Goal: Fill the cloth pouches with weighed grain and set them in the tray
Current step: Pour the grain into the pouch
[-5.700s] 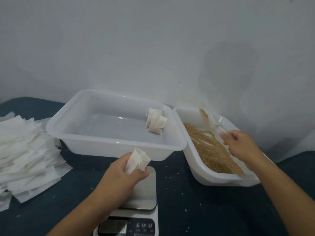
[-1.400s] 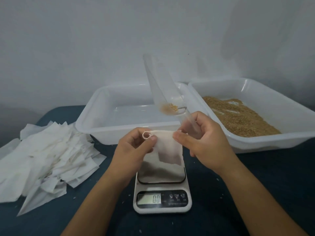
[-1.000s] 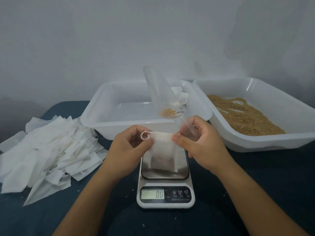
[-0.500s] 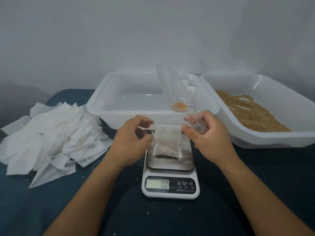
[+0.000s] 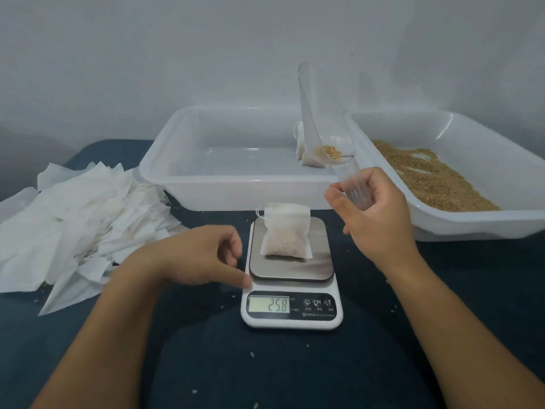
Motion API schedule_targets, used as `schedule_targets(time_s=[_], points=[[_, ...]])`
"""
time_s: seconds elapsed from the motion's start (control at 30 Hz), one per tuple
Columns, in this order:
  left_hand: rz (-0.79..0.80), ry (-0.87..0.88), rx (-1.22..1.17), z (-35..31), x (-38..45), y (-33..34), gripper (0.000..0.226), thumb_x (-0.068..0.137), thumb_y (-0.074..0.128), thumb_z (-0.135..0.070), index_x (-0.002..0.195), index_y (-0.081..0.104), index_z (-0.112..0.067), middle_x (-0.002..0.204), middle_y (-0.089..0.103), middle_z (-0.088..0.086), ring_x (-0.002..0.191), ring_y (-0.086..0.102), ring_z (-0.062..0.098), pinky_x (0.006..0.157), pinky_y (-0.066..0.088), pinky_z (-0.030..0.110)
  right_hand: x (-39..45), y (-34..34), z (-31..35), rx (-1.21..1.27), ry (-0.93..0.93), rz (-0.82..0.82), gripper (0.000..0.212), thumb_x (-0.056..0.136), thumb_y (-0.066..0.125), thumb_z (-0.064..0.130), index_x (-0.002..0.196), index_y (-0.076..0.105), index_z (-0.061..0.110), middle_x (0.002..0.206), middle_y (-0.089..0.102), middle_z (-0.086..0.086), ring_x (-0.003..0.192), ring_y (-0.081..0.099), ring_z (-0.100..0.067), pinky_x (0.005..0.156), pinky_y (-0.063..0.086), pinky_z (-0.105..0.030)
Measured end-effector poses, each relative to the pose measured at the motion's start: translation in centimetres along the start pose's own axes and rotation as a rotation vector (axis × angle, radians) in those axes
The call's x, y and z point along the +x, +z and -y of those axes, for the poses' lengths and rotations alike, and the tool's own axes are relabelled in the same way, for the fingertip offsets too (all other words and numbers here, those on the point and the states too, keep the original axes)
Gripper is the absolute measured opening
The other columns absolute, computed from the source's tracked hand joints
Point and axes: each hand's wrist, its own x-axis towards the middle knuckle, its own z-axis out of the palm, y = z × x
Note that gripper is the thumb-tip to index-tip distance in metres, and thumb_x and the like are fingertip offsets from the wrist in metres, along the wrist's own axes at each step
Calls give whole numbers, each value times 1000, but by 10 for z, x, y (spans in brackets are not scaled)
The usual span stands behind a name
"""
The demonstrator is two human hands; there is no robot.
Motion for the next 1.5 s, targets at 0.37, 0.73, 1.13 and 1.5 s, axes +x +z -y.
schedule_targets(time_s=[0.37, 0.73, 1.13, 1.5], points=[[-66, -41, 48, 11, 6, 0, 23, 83, 81, -17, 91, 61, -24, 74, 70, -10, 70, 63, 11, 77, 52, 34, -1, 0, 1, -16, 0, 6, 19, 88, 78, 44, 90, 61, 34, 90, 69, 15, 66, 66, -21, 63, 60, -39], [-604, 72, -198, -18, 31, 29, 19, 98, 58, -50, 97, 69, -35, 85, 70, -18, 78, 65, 2, 65, 46, 22, 1, -3, -4, -34, -5, 38, 20, 86, 77, 47, 87, 58, 38, 96, 67, 21, 76, 67, -8, 61, 58, -30], [-793, -4, -245, -28, 46, 41, 16, 91, 69, -44, 79, 66, -34, 64, 55, -10, 66, 62, 12, 61, 48, 29, 4, -14, 1, 38, 26, -60, 19, 87, 79, 35, 84, 61, 33, 91, 67, 24, 60, 66, -5, 45, 49, -13], [-679, -16, -303, -27, 50, 41, 15, 88, 72, -42, 77, 72, -33, 55, 57, -16, 65, 63, 9, 68, 54, 30, 7, -16, -2, 1, 80, -76, 18, 87, 79, 36, 86, 62, 32, 91, 65, 29, 64, 65, -2, 44, 47, -10]])
